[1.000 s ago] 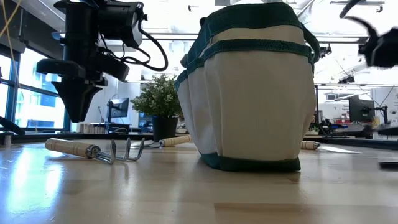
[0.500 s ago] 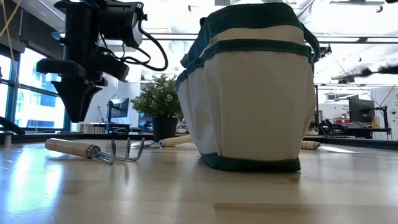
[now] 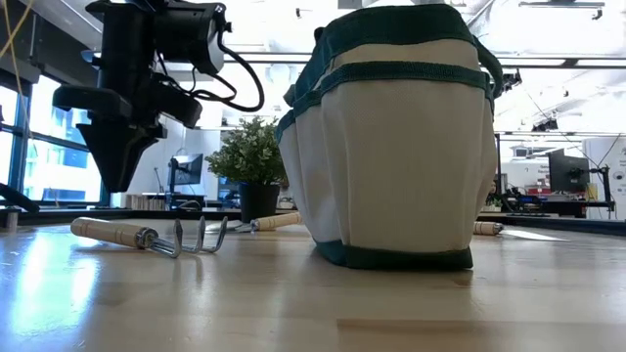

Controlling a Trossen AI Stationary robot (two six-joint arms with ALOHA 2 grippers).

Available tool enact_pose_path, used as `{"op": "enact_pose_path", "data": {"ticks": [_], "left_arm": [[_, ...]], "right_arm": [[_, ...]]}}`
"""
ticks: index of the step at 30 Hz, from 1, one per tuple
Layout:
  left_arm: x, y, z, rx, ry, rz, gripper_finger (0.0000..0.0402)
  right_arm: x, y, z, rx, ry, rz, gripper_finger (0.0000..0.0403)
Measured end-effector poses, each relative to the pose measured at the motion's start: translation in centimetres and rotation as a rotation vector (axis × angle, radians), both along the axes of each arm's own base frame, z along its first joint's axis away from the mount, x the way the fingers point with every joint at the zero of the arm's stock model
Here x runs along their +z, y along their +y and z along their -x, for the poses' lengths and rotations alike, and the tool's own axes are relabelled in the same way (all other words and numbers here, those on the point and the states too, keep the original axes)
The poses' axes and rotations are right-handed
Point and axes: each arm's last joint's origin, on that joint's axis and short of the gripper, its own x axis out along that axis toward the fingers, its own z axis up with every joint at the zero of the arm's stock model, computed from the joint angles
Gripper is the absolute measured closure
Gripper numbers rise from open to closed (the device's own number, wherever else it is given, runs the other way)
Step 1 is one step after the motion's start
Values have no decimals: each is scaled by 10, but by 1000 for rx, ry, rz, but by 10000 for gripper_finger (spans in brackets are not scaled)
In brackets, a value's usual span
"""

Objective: Pick & Place Garden tools in Gardening bag
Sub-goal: Put the middle green scissors into the green bag

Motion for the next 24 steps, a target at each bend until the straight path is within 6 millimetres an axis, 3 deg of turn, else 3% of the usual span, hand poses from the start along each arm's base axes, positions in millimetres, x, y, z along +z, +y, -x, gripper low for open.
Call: {"op": "enact_pose_path", "data": {"ticks": [7,12,15,24], "left_arm": [[0,0,-1,0,-6,-5,302],[0,0,-2,0,-17,-7,302],[0,0,-2,0,-21,-7,302],[0,0,-3,-11,-29,-9,302]], "right_arm": [[44,40,-12,425,-302,233,369],[62,47,-26,565,-418,505,369],[59,47,-32,569,-356,726,369],[36,40,-63,308,-90,1188,369]]}}
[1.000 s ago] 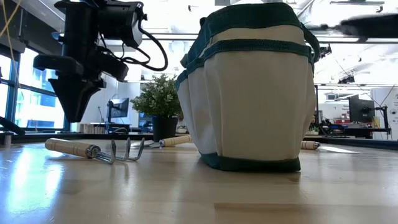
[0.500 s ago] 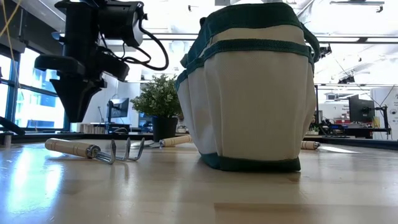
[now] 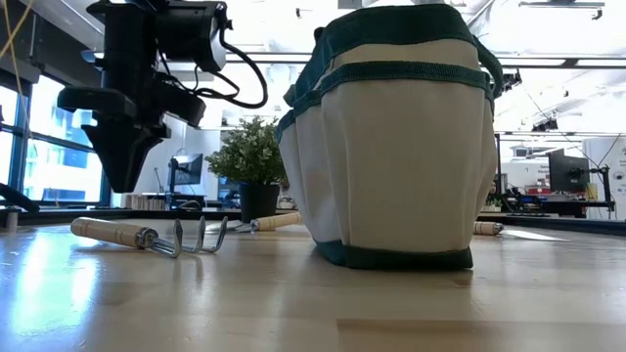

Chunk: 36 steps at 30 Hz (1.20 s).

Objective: Pick & Place Garden tools in Gardening bag
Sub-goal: Put the middle green scissors into the green bag

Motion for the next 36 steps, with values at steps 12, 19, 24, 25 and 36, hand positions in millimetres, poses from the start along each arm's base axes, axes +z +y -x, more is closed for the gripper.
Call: {"op": "enact_pose_path", "data": {"ticks": [12,19,24,25,36], "left_arm": [[0,0,-1,0,-7,-2,302],[0,0,-1,0,-7,-2,302],[0,0,-1,0,-7,-7,302],[0,0,-1,0,-7,-7,302],[0,0,-2,0,-19,-9,302]], "right_arm": [[3,-35,-39,-281,8,120,369],[-5,-50,-46,-318,76,193,369],[-16,-36,-35,-269,104,231,369],[-18,-32,-32,-255,104,234,369],[-53,7,-15,-153,101,248,368]]}}
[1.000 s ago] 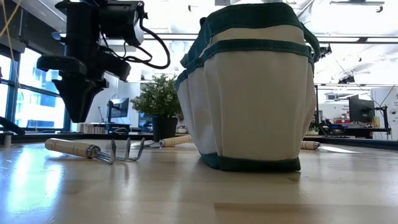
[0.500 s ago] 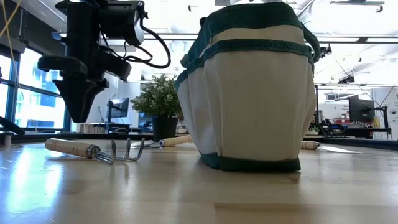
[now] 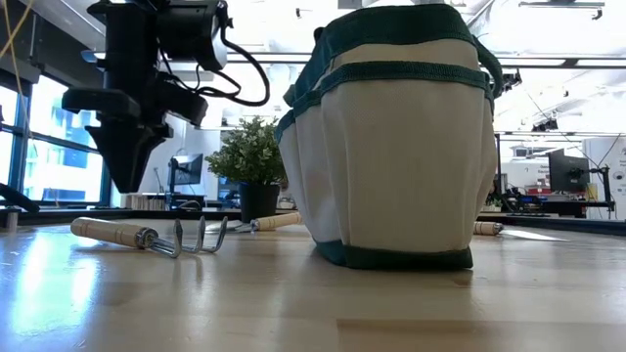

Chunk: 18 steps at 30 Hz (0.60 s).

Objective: Pick & Place Garden tools in Gardening bag
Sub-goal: Put the middle green scissors into the green bag

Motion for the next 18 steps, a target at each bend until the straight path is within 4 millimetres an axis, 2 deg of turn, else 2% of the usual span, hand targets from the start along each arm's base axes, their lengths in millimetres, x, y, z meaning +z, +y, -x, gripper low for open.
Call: {"op": "enact_pose_path", "data": {"ticks": [4,10,18], "left_arm": [[0,0,-1,7,-8,1,302],[0,0,-1,7,-8,2,302],[0,0,-1,7,-8,2,302]], "right_arm": [[-1,0,-8,-17,-78,-83,367],[3,-4,-14,-36,-292,-311,368],[4,-2,-17,29,-585,-729,369]]}}
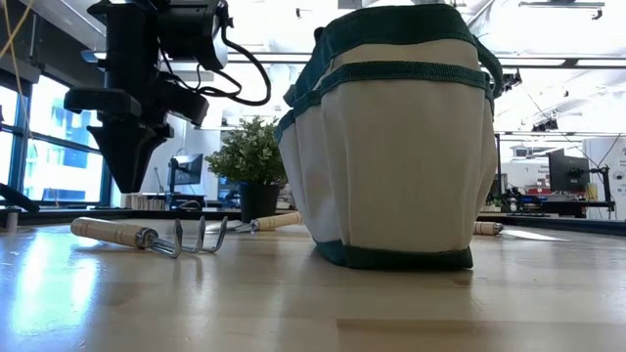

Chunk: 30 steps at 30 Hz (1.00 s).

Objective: Pick & Place Garden tools in Gardening bag
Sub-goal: Put the middle green scissors into the green bag

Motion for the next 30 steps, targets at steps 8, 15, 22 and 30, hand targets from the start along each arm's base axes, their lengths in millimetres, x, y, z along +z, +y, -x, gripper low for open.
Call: {"op": "enact_pose_path", "data": {"ticks": [8,15,22,30], "left_arm": [[0,0,0,0,0,0,302],[0,0,2,2,20,1,302],[-12,0,12,26,81,4,302],[-49,0,38,41,171,47,302]], "right_arm": [[-8,-13,-13,78,-83,-246,369],[-17,-27,-22,85,-145,-499,369],[-29,-27,-9,20,-186,-650,369],[-38,-30,2,-33,-186,-718,369]]}}
